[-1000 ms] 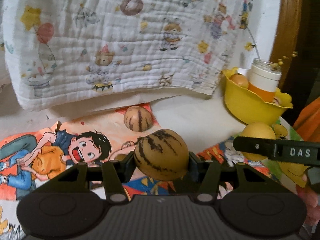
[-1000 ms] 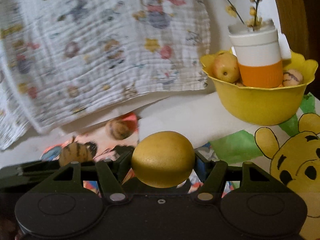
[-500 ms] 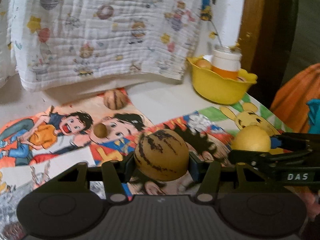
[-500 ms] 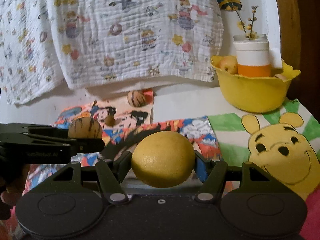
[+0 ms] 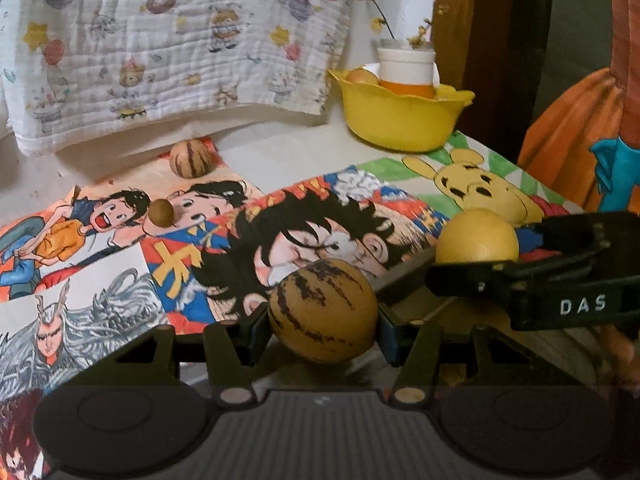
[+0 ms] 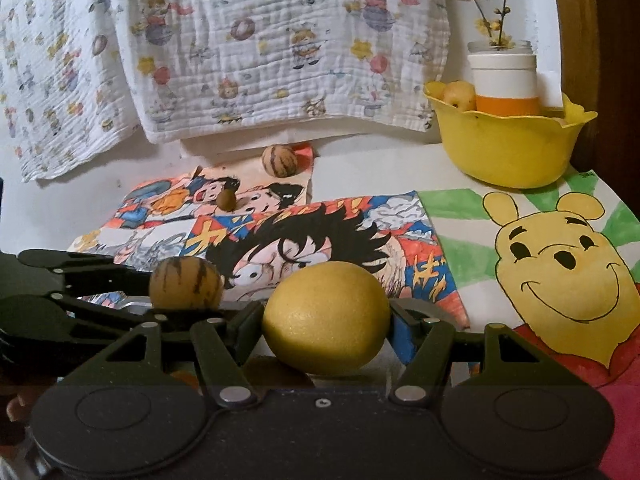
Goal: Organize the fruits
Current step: 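Carry the yellow fruit to the tray with right tool while left carries the melon, then open both tools, releasing the yellow fruit and striped melon onto the tray, then pull both tools back from the tray, then move both tools toward the remaining striped melon and brown longan, then close right tool on the striped melon while left tool grasps the brown longan, then carry the striped melon to the tray with right tool while left carries the longan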
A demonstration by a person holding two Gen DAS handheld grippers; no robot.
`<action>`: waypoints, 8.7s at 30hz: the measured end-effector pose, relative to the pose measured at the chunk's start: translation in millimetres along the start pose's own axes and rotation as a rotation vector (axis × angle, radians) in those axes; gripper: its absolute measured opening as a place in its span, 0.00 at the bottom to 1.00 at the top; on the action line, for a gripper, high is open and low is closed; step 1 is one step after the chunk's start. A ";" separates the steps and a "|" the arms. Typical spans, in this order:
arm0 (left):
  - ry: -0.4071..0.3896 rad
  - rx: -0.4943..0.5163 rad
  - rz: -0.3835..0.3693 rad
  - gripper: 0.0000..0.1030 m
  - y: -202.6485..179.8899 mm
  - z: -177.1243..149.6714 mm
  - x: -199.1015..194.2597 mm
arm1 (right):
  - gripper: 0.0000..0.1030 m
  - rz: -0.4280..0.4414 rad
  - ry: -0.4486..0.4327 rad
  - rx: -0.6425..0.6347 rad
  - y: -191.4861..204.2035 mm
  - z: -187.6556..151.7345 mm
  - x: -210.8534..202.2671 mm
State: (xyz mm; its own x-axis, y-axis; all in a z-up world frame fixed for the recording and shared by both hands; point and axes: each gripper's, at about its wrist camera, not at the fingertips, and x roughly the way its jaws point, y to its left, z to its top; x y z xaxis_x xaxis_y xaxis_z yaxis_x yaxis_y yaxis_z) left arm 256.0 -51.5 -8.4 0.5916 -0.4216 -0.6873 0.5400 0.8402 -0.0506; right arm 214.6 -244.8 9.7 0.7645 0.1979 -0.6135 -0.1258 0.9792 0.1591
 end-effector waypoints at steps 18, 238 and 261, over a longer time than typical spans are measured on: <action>0.091 -0.005 -0.048 0.57 -0.3 -6.5 2.4 | 0.65 0.068 0.149 0.039 -10.7 4.5 2.8; -0.093 -0.201 0.130 0.28 130.4 53.8 75.0 | 0.49 0.123 0.012 -0.286 45.0 155.8 227.7; -0.177 -0.139 0.108 0.28 48.9 49.9 1.4 | 0.49 0.154 -0.108 -0.343 25.1 125.5 60.6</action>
State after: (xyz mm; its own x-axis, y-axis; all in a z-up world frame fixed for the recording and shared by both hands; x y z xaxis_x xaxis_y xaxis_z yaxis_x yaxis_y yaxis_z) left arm 313.1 -28.0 24.3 0.7436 -0.3700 -0.5569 0.3876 0.9172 -0.0919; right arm 337.2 -213.8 73.5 0.7801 0.3558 -0.5147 -0.4345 0.8999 -0.0365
